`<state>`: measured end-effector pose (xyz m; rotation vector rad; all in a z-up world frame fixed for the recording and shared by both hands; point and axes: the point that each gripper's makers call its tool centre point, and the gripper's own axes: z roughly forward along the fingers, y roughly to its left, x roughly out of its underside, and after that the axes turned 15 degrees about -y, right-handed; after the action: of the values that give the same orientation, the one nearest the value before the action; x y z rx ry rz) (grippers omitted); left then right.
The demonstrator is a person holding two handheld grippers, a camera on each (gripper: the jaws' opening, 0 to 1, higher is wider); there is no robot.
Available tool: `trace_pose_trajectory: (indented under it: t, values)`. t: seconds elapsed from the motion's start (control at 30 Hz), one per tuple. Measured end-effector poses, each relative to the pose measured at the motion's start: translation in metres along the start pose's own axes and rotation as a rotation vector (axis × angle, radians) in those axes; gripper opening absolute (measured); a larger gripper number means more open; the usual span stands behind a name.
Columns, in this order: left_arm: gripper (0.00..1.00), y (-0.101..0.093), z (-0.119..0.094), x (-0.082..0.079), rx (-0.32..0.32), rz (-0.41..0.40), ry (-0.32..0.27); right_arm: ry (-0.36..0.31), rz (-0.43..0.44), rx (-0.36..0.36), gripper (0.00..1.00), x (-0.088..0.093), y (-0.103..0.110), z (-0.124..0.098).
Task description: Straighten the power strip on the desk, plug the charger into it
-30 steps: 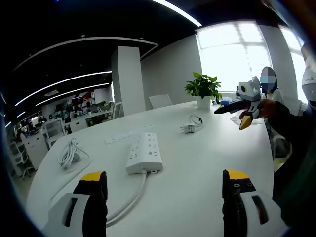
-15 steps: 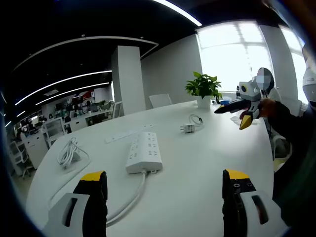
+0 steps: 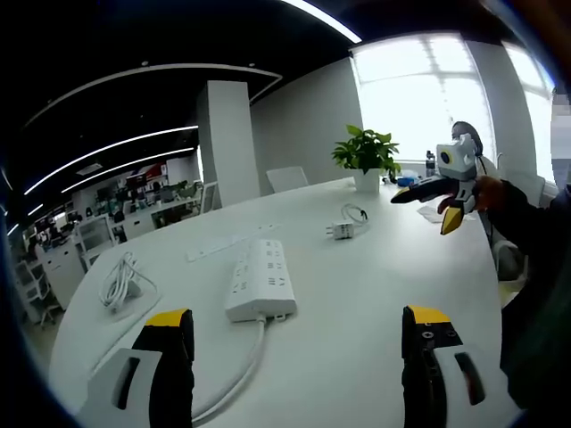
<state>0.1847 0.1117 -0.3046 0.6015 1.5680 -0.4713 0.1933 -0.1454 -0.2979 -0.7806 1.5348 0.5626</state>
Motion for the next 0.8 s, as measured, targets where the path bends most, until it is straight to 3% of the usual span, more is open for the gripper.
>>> trace_pose_trajectory:
  t: [0.8]
  values:
    - [1.00, 0.004, 0.028, 0.006, 0.026, 0.015, 0.042, 0.005, 0.021, 0.001, 1.00, 0.009, -0.006, -0.002]
